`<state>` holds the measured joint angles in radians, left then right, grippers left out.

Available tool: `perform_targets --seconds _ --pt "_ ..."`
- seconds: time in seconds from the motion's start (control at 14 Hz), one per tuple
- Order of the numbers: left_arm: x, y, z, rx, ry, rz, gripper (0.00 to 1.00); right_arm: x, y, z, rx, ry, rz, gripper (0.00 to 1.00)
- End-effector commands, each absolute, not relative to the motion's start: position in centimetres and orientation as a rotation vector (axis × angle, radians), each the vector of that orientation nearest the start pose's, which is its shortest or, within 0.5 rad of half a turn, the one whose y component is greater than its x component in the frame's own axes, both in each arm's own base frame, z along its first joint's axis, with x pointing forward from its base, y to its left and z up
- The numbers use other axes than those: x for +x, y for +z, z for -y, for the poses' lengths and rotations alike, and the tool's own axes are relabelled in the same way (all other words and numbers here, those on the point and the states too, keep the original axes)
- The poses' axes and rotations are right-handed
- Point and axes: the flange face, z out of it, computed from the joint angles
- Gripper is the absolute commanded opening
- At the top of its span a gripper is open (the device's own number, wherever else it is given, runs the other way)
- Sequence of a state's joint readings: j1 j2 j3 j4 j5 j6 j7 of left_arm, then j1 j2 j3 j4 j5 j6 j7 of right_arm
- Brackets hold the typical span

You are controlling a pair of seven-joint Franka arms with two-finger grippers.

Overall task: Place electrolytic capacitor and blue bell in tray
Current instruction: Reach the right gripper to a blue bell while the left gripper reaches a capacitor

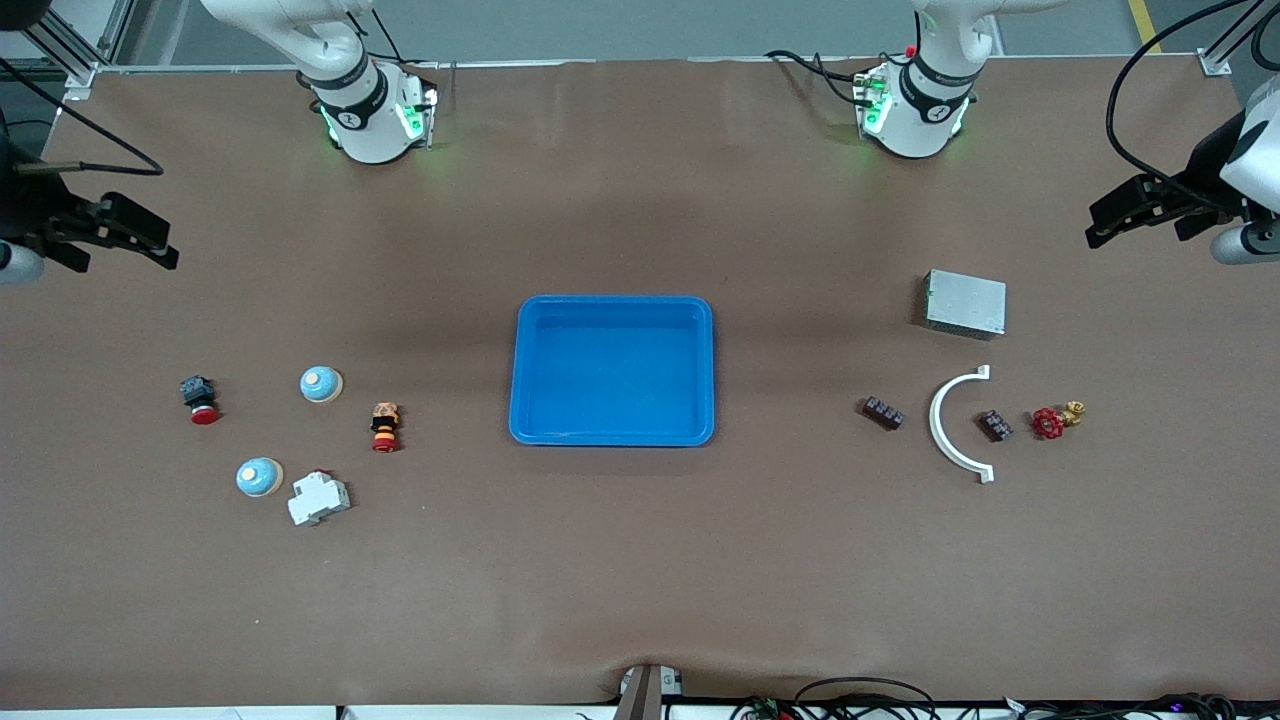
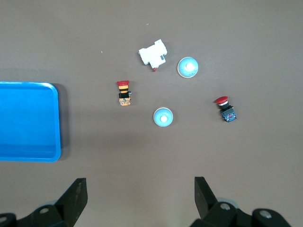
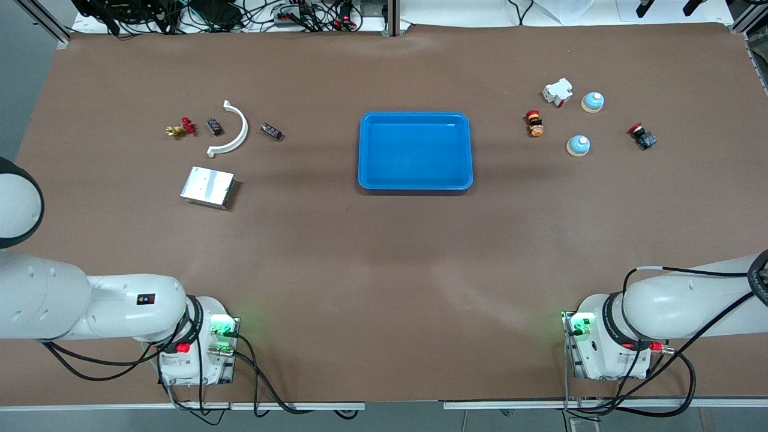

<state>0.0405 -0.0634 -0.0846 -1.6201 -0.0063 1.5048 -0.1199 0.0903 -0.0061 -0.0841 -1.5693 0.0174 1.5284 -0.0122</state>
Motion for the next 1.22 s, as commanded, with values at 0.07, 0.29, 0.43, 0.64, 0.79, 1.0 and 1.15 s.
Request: perform_targets --seconds 0.07,0.29,0.43,0.64,0.79,1.0,1.15 --pt "52.3 63.5 3.3 -3.116 0.091 0.178 1.0 55.6 61.0 -1.9 -3.139 0.108 0.065 1.0" --pt "52.2 63.2 4.0 -3.112 0.109 0.178 1.0 55.8 60.7 -2.2 -3.139 0.118 0.07 1.0" --pt "52.1 62.6 4.6 -3.116 0.13 0.168 1.0 55.9 60.3 -2.3 -3.139 0.132 0.072 1.0" --pt "52.0 61.8 5.7 -3.105 0.15 0.251 1.0 56.2 59.5 -2.4 -3.14 0.156 0.072 1.0" --pt "51.9 60.8 7.3 -3.095 0.162 0.275 1.0 56.8 57.7 -2.3 -3.14 0.192 0.058 1.0" --pt "52.1 58.2 8.4 -3.092 0.16 0.251 1.0 59.1 53.9 -1.0 -3.129 0.208 0.012 1.0" --pt "52.3 56.0 9.3 -3.098 0.15 0.227 1.0 60.4 51.8 -0.5 -3.151 0.188 0.015 1.0"
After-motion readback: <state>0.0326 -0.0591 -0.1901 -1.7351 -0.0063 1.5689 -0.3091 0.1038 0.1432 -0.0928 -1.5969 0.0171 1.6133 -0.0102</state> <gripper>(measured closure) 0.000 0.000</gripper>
